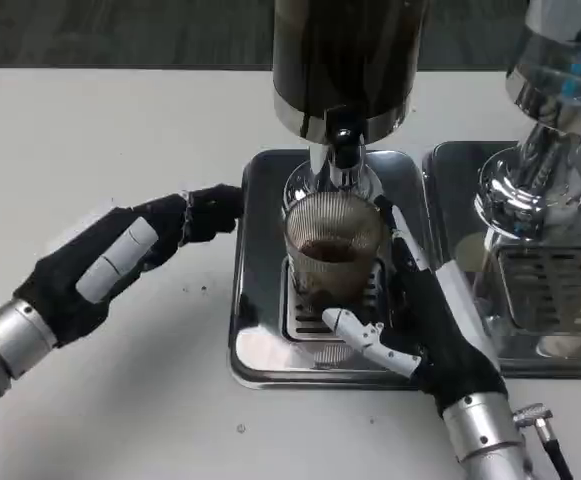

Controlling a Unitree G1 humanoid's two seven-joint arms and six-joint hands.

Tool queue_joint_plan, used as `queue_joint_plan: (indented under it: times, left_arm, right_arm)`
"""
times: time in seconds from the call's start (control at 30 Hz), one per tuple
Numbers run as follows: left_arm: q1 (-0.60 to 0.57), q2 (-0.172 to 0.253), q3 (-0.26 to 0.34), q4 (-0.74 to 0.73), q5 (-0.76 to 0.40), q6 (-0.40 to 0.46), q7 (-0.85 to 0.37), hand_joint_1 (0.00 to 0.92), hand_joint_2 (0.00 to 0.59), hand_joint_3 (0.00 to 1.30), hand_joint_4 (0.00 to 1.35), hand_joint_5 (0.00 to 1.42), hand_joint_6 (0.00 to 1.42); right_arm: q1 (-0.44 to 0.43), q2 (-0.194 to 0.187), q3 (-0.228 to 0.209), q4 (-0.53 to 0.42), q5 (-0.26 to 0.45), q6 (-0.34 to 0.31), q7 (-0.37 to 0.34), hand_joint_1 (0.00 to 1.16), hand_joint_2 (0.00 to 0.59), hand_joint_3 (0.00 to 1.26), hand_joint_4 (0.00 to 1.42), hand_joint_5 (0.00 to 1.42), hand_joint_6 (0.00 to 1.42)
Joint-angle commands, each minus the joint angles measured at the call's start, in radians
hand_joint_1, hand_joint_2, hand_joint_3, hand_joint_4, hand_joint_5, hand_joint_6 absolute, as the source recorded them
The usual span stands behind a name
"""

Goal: Grasp the cup under the faucet to collect the drink, then remove the cup.

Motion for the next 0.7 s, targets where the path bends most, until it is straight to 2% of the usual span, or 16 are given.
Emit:
queue_joint_plan:
  times: [0.03, 0.7]
  left_arm:
    - [0.024, 0.021, -0.009, 0.038, 0.035, -0.013, 0.030, 0.000, 0.098, 0.25, 0.20, 0.18, 0.12]
    - [0.077, 0.047, -0.013, 0.040, 0.038, -0.022, 0.052, 0.000, 0.117, 0.29, 0.23, 0.19, 0.12]
  right_arm:
    - [-0.017, 0.008, 0.002, -0.005, -0.002, 0.003, -0.002, 0.57, 0.232, 0.00, 0.00, 0.00, 0.02]
    - [-0.070, 0.043, 0.018, 0.008, -0.051, 0.122, -0.025, 0.56, 0.235, 0.00, 0.00, 0.00, 0.04]
